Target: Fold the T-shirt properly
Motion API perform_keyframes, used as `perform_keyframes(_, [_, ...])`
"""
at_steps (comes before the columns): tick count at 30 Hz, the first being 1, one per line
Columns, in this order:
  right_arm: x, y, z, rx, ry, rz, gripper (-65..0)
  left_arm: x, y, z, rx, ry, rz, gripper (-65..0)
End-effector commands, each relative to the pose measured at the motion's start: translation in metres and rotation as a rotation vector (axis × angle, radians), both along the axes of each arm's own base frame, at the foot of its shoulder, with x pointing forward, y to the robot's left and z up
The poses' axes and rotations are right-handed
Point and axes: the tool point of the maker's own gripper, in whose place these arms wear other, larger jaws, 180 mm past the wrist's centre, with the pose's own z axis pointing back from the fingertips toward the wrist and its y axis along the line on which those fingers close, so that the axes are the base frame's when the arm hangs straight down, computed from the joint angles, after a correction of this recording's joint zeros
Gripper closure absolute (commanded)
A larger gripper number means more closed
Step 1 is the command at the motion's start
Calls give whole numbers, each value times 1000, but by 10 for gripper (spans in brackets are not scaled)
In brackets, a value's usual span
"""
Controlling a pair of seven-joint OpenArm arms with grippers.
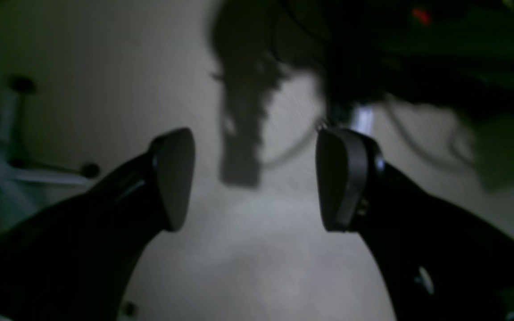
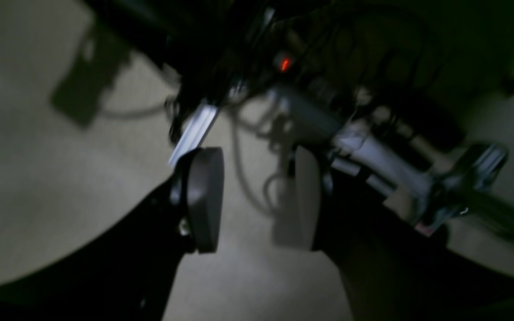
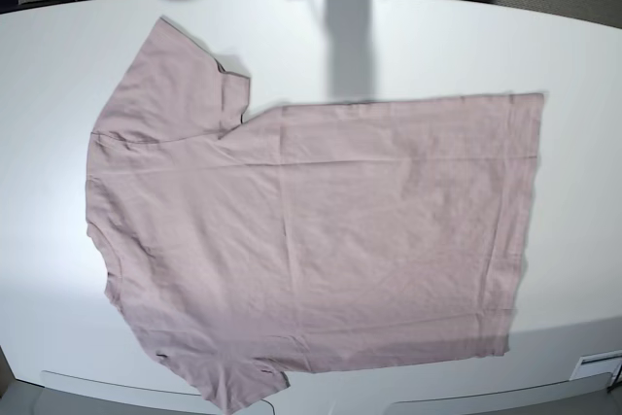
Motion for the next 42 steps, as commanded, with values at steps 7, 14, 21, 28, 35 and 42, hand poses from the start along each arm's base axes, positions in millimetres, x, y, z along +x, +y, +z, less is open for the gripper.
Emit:
perform_keyframes(7, [45, 7, 34, 11, -124, 4, -276, 20, -1, 22, 18, -73, -28, -420])
perform_keyframes(14, [77, -5, 49, -27, -214, -3, -276, 37, -3, 36, 31, -121, -49, -420])
perform_keyframes(21, [105, -14, 52, -76, -300, 27, -276, 58, 3, 44, 121, -163, -196, -420])
perform_keyframes(28, [126, -2, 77, -81, -394, 77, -276, 69, -12, 48, 139, -206, -337, -420])
perform_keyframes(35, [147, 5, 100, -114, -473, 115, -276, 98, -5, 58, 262, -290, -375, -420])
perform_keyframes(42, [178, -3, 112, -223, -601, 188, -276, 128, -7, 66, 305, -374, -448, -420])
